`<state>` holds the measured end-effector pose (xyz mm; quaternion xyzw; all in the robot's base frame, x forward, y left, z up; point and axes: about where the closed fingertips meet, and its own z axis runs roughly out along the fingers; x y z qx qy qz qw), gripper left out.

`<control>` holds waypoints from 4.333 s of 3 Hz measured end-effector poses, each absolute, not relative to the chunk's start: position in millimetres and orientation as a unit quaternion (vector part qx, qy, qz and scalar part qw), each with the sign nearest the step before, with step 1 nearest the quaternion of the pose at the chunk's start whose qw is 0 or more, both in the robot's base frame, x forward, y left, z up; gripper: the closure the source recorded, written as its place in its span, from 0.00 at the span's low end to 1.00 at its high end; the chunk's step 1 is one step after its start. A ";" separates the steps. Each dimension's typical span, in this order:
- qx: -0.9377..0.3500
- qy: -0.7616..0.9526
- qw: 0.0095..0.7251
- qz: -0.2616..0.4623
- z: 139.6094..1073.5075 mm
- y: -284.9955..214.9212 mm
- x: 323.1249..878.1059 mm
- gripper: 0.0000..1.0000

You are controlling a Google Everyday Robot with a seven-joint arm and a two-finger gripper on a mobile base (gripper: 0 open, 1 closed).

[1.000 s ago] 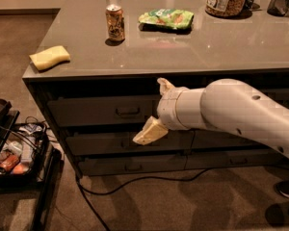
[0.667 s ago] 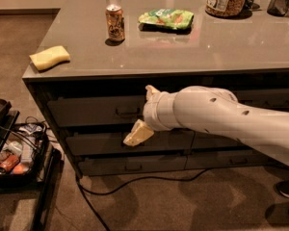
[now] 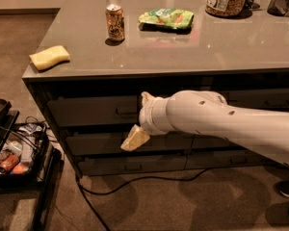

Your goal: Open top drawer

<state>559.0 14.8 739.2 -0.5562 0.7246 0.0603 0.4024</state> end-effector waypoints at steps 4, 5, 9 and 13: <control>-0.546 0.742 0.386 0.054 698.8 17.5 586.6 0.00; -0.537 0.740 0.398 0.078 698.2 19.6 587.8 0.00; -0.550 0.732 0.402 0.012 702.0 12.9 625.1 0.00; -0.546 0.780 0.304 0.022 660.1 8.3 661.6 0.00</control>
Offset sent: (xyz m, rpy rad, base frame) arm 0.0050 -0.0016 -0.0363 -0.0293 0.0515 -0.0147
